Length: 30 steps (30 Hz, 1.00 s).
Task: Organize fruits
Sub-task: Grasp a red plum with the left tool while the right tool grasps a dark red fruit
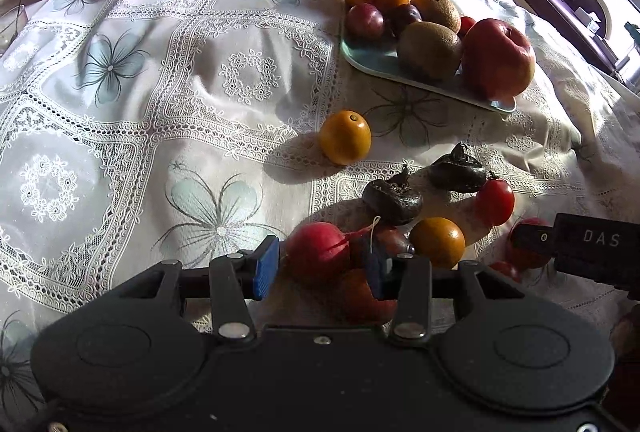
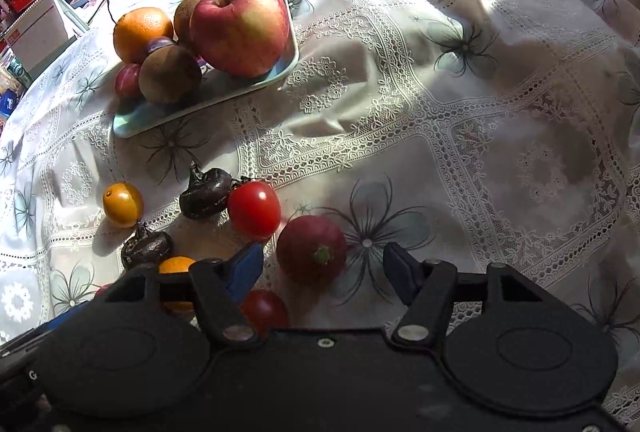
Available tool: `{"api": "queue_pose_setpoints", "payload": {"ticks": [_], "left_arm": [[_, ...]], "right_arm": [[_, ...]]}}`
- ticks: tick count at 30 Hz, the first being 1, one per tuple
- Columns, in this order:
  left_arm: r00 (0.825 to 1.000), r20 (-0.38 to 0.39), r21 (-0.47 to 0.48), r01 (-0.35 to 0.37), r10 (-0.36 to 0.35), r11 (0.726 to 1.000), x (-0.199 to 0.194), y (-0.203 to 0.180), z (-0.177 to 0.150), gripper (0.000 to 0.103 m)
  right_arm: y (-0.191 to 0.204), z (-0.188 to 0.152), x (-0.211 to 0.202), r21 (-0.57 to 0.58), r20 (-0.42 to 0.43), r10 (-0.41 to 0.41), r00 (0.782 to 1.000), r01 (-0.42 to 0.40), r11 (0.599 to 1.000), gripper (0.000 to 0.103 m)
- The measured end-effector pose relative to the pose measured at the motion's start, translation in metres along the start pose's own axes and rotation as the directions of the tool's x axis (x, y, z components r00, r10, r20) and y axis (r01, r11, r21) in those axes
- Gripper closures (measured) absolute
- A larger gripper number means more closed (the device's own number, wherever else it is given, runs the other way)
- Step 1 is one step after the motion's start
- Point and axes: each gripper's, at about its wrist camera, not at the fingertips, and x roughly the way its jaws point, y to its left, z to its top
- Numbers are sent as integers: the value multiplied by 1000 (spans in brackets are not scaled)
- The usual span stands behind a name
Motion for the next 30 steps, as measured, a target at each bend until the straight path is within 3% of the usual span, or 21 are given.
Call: {"api": "queue_pose_setpoints", "payload": {"ticks": [5, 7, 9, 30], "left_arm": [[1000, 4, 15, -10, 10, 1000, 0, -2, -1, 52], [1000, 5, 17, -7, 6, 1000, 0, -3, -1, 56], [1000, 9, 19, -8, 7, 1000, 0, -3, -2, 58], [996, 86, -10, -7, 8, 1000, -9, 1, -6, 62]], "right_arm": [[3, 1, 4, -17, -14, -15, 1000, 15, 1000, 40], [5, 0, 4, -27, -12, -24, 1000, 24, 999, 54], [8, -1, 3, -43, -11, -14, 1000, 14, 999, 63], [5, -11, -17, -61, 110, 31, 993, -24, 998, 62]]}}
